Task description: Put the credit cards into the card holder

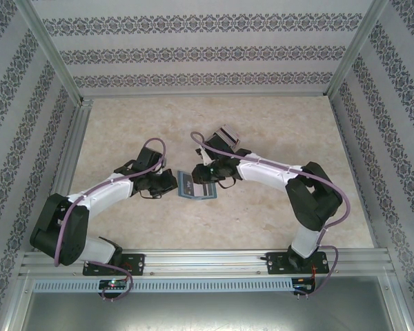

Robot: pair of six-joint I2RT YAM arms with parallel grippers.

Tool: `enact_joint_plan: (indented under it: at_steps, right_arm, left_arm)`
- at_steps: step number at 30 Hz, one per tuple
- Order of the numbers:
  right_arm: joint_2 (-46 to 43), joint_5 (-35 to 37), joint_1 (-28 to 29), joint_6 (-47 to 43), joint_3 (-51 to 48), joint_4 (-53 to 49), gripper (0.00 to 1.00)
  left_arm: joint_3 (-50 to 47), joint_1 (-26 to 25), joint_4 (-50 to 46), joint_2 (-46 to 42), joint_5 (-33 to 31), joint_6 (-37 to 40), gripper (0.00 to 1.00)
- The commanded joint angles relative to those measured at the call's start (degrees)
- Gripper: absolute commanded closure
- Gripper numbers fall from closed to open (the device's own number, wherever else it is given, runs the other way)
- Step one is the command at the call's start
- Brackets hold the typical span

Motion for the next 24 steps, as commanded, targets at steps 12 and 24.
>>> enact_joint_plan:
  at_steps: [12, 24]
  right_arm:
    - [8.33, -0.66, 0.08, -0.2, 0.75, -0.02, 0.73]
    - [3.73, 1.54, -2.66, -1.39, -3.05, -1.46, 0.73]
  left_arm:
    - [2.53, -0.53, -1.63, 1.3, -0.46, 1.09, 1.0]
    - [3.83, -0.53, -2.65, 1.29, -0.53, 1.73, 1.0]
